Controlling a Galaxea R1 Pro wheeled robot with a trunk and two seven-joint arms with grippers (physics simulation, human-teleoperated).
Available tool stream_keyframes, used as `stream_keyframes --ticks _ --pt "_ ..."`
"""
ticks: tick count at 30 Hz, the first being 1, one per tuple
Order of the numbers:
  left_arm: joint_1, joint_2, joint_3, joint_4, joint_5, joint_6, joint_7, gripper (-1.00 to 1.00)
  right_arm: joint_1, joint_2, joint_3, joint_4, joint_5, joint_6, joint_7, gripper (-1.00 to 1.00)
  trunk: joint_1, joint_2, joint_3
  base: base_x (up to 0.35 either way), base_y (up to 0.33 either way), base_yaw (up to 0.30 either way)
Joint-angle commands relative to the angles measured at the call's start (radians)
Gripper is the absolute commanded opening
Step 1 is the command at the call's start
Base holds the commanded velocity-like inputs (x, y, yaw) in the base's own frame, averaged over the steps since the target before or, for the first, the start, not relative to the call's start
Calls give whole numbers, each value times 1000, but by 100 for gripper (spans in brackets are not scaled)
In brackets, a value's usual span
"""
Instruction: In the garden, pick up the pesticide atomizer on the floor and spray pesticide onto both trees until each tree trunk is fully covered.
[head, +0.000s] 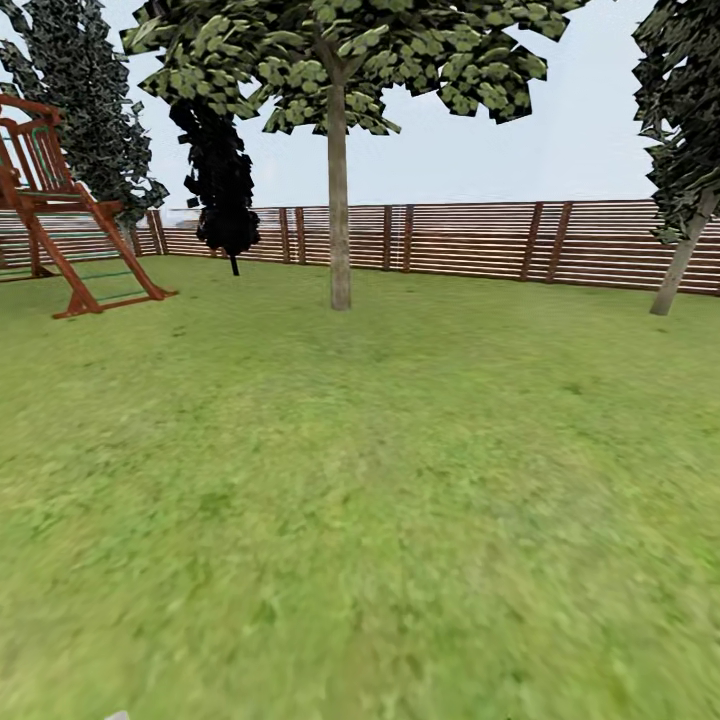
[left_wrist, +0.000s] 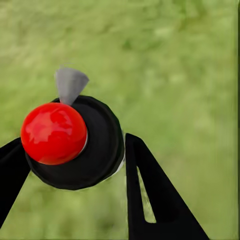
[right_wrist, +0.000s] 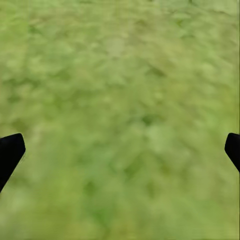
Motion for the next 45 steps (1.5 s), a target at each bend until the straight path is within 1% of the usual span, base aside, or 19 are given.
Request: stream_keyframes --ticks 1,45 --pt "0 0 0 0 0 0 0 -100 0 0 0 0 0 0 0 100 0 0 0 342 0 0" --pt "0 0 0 0 -1 -1 0 -100 0 0 0 0 0 0 0 100 0 0 0 342 0 0"
